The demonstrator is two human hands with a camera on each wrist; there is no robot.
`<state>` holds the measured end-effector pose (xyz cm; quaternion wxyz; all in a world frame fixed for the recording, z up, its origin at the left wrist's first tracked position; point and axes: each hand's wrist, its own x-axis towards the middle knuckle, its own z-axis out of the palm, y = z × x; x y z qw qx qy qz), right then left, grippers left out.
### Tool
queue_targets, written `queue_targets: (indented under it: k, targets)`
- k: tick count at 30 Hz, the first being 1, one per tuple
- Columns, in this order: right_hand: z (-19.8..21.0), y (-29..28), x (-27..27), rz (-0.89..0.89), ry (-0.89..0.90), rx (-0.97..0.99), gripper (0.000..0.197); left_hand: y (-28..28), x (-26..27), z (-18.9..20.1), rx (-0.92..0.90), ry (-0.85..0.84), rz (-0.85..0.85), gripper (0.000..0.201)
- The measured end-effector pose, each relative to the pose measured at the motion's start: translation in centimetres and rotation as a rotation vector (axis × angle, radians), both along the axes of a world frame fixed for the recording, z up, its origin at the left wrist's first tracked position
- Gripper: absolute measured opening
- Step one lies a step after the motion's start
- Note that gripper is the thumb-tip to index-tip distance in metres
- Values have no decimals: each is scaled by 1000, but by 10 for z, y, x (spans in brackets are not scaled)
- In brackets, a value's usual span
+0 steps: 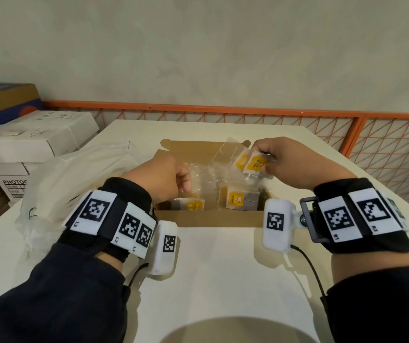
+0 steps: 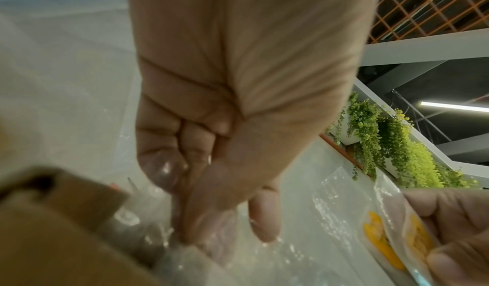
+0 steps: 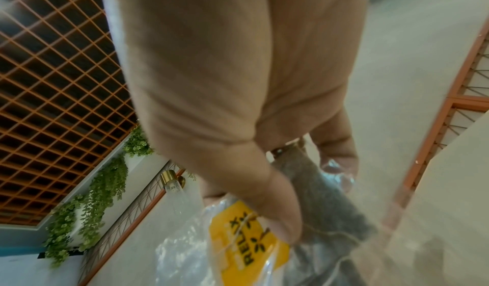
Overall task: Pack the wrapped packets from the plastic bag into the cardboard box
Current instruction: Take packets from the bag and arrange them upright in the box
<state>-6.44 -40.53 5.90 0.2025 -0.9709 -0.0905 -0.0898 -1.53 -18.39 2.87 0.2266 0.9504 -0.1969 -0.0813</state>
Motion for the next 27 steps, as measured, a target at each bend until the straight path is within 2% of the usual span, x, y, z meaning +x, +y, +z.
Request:
queue_targets:
  k: [12, 17, 21, 27]
  targets:
    - [-3, 12, 2, 70, 135, -22, 23, 0, -1, 0, 15, 11, 53, 8]
    - [-18, 17, 12, 32, 256, -134, 13, 1, 0, 0, 21, 41, 58, 9]
    - [-21, 21, 12, -31, 347, -165, 25, 1, 0, 0, 58, 47, 53, 10]
    - [-21, 21, 14, -39, 273, -184, 22, 1, -1, 1, 53, -9, 49, 10]
